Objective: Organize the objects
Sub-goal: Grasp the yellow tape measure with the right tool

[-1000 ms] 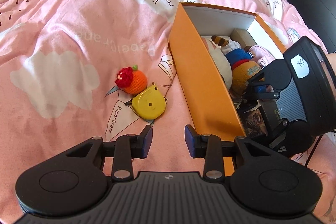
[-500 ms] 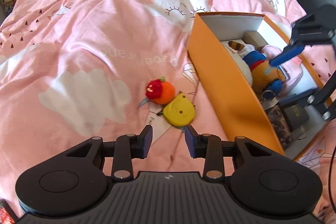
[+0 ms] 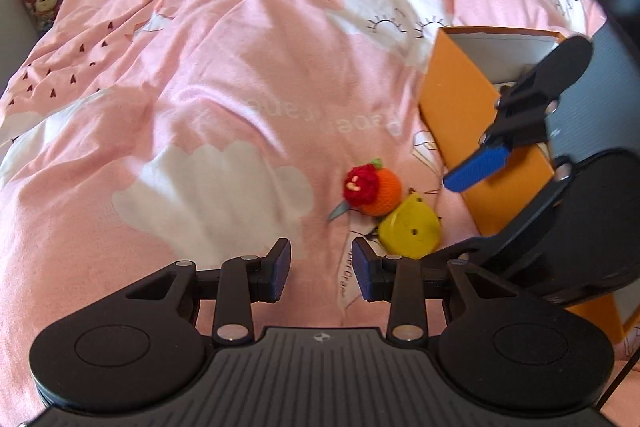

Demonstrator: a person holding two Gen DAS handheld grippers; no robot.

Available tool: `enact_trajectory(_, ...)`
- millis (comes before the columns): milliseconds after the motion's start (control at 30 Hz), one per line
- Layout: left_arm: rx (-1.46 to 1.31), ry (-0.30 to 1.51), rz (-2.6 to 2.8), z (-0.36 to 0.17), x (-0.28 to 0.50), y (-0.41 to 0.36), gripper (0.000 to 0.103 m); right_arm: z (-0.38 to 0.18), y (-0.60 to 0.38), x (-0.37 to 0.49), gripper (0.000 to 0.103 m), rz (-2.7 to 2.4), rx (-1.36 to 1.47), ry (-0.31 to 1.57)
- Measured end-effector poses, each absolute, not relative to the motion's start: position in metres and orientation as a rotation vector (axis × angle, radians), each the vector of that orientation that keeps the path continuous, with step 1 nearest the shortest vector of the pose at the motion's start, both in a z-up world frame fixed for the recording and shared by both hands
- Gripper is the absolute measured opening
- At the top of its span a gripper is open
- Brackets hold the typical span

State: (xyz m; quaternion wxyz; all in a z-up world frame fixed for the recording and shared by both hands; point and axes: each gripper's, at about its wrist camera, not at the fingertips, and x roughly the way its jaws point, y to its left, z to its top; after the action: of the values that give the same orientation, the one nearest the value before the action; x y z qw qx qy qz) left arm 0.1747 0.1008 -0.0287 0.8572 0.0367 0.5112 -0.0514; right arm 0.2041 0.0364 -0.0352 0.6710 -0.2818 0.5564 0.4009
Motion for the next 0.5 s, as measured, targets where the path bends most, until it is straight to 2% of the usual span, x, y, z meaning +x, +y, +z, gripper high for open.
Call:
enact_trajectory(200, 0.021, 1.082, -0.095, -0.036, 0.182, 0.117, 0.042, -0.078, 0.052, 0.229, 0.059, 0.724, -0.584, 1.423)
enact_trajectory(500, -0.014, 1.085, -0.124, -0.045, 0.189, 0.125, 0.042, -0.101, 0.055, 0.24, 0.058, 0.626, -0.57, 1.471)
